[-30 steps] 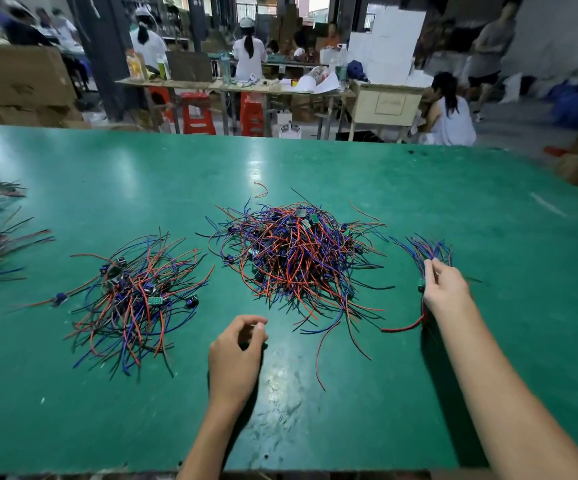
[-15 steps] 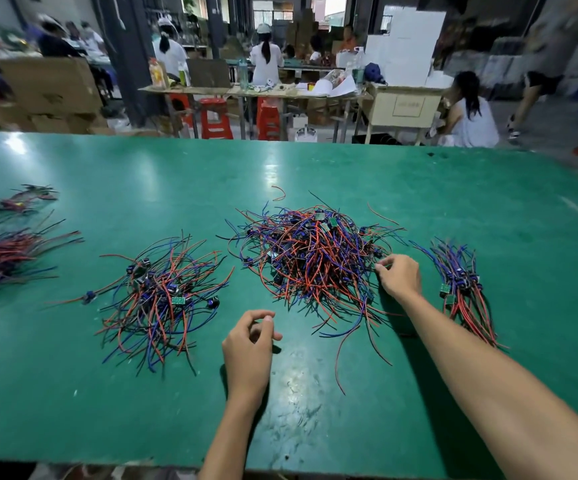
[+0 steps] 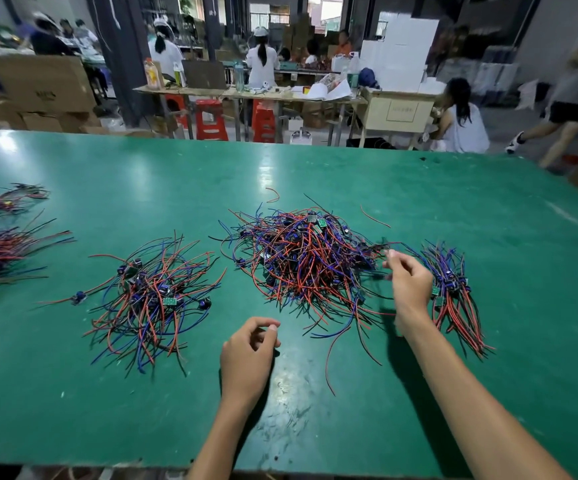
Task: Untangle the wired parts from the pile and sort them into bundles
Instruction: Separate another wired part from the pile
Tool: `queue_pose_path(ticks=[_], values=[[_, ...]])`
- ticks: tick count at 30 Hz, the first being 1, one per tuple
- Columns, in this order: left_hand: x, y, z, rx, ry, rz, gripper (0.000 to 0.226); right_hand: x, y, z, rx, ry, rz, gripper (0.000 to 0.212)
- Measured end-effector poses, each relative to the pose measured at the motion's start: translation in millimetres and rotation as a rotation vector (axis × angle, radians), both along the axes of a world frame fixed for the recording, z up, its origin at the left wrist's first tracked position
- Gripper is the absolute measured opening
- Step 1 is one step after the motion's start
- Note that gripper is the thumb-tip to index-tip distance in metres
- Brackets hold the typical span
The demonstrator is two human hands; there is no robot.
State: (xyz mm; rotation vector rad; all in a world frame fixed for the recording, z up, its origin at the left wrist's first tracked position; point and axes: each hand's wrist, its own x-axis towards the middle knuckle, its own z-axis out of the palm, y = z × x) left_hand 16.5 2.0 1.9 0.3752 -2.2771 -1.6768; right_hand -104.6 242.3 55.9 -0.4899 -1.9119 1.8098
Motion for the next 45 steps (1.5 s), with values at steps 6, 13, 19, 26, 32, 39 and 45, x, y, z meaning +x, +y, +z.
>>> queue_pose_path(ticks=[6, 13, 19, 26, 32, 39, 45], values=[[5, 1, 3, -0.031, 0.012, -0.046, 0.014, 13, 1, 30, 0.048, 0.176, 0.049, 0.014], [5, 3, 11, 0.104, 0.030, -0.055, 0.014, 23, 2, 67, 0.034, 0.330, 0.181, 0.012], [0, 23, 51, 0.219, 0.149, -0.248, 0.028, 43, -12, 82, 0.018, 0.359, 0.453, 0.009], [-44, 50, 105, 0.207, 0.212, -0.397, 0.012, 59, -35, 76, -0.112, 0.262, 0.633, 0.018], [-60, 40, 97, -0.069, 0.274, -0.287, 0.002, 63, -34, 75, -0.314, 0.155, 0.729, 0.022], [-54, 18, 81, 0.287, 0.249, -0.023, 0.006, 61, -24, 69, -0.320, 0.083, 0.489, 0.013], [-53, -1, 67, -0.467, -0.110, 0.052, 0.044, 72, -25, 70, -0.413, 0.135, 0.543, 0.015]])
